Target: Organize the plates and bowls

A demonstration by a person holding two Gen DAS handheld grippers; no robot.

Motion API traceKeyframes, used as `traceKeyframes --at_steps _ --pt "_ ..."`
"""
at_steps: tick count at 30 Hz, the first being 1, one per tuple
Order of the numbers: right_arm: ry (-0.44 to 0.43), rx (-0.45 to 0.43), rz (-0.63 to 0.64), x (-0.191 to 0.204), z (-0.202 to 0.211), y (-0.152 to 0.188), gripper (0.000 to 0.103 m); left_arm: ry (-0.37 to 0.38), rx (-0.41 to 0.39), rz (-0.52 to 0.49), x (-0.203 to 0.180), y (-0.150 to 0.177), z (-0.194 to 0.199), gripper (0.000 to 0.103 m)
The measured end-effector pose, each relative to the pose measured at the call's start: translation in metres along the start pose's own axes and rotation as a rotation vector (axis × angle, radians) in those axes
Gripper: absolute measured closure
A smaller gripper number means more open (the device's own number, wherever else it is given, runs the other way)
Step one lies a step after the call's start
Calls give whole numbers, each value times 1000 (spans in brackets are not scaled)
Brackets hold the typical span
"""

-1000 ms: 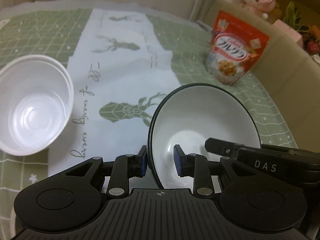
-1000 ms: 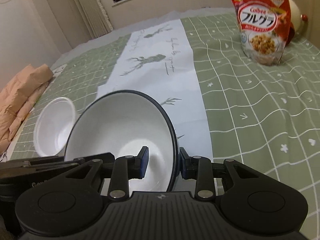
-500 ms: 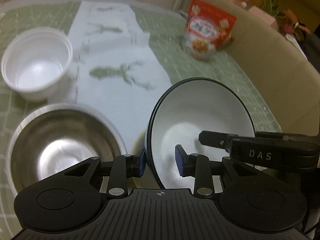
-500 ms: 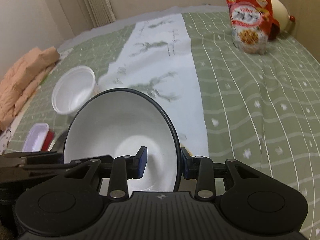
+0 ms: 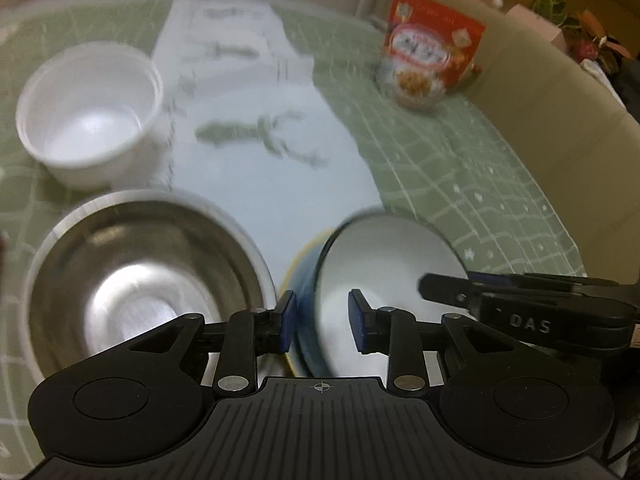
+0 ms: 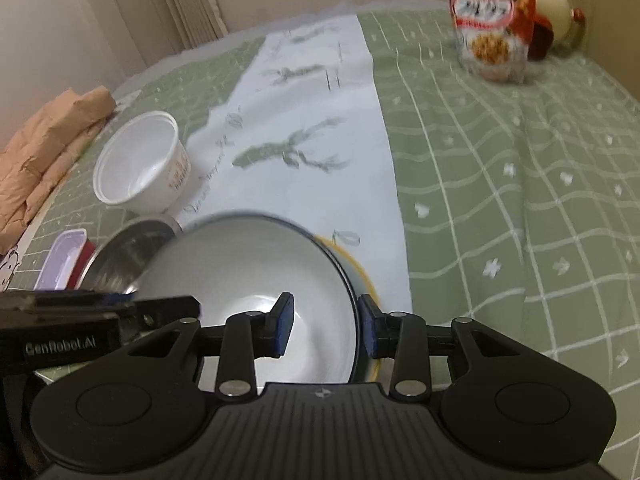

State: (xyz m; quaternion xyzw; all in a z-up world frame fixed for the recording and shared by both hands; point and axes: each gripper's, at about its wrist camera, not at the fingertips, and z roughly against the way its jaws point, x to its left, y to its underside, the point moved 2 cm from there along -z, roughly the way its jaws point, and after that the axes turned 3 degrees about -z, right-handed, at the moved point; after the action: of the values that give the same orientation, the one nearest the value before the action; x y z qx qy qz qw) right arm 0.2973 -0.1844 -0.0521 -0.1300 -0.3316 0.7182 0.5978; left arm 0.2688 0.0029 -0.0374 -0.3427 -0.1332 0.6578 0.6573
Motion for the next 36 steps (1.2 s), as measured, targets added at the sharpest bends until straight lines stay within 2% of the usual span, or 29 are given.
traceKeyframes --at_steps 2,5,8,16,18,20,22,26,34,36 --pt "9 -39 23 2 9 -3 67 -18 -22 -27 -2 -7 5 72" --pt "31 -85 50 3 17 -8 66 -65 -3 -92 -9 -13 -1 72" --pt "42 -113 50 -2 20 -6 66 -80 20 -106 -10 -14 -13 72" --pt "-27 18 -103 -33 -15 13 60 -71 98 -118 -9 -17 -52 73" --pt "-86 73 -137 -37 -26 19 60 -76 108 -131 -11 -18 -60 73" --pt "-162 124 -164 -39 -34 24 55 -80 110 -141 -13 -20 -61 71" --pt "-158 114 -153 -36 -35 26 54 -71 113 -141 -16 -21 -63 62" --pt "-165 97 -158 -38 -36 20 54 -91 118 -157 -23 -23 -69 55" --pt "-109 88 -145 -42 -42 12 54 -41 102 -144 -22 -28 -72 55" --pt "-77 84 -125 -40 -40 9 54 -18 104 -135 -19 -28 -70 58"
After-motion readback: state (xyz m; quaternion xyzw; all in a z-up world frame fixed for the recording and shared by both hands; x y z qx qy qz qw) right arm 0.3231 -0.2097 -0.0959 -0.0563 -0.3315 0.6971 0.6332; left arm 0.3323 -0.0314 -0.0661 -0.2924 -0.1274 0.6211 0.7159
